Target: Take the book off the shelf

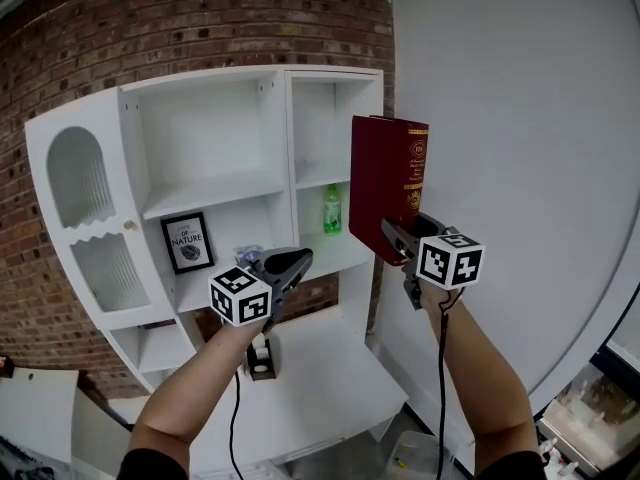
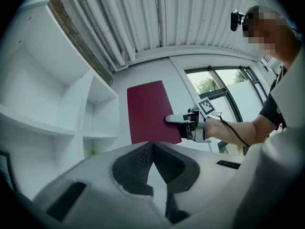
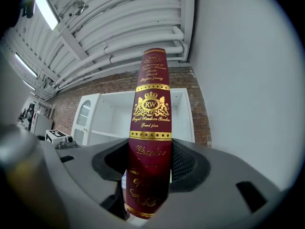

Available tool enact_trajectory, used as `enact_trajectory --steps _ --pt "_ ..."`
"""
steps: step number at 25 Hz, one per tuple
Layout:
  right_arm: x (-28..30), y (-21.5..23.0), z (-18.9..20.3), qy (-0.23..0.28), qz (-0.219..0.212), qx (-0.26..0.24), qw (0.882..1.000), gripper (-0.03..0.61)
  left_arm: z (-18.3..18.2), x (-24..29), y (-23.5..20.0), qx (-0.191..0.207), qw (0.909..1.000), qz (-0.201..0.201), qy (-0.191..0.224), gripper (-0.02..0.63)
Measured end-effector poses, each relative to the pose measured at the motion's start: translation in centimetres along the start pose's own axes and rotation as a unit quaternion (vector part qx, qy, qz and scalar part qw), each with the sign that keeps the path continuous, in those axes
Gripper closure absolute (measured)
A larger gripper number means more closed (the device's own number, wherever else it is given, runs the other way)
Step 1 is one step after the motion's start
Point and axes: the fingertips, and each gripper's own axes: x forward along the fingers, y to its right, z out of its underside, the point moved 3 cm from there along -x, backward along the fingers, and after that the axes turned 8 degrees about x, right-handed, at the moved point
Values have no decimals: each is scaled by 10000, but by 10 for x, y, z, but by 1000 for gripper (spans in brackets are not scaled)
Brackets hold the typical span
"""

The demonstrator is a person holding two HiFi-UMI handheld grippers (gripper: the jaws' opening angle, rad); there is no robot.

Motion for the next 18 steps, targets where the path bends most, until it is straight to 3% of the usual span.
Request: enact_trajectory --steps 10,15,18 --pt "-94 -40 129 -486 -566 720 9946 353 81 -31 152 -238 9939 402 -995 606" --pt "-135 -78 192 -822 -627 983 9898 353 86 -74 196 -333 9945 132 -981 606" --pt "-153 -103 228 -1021 -536 1217 9858 353 89 -102 219 -401 9947 259 -913 606"
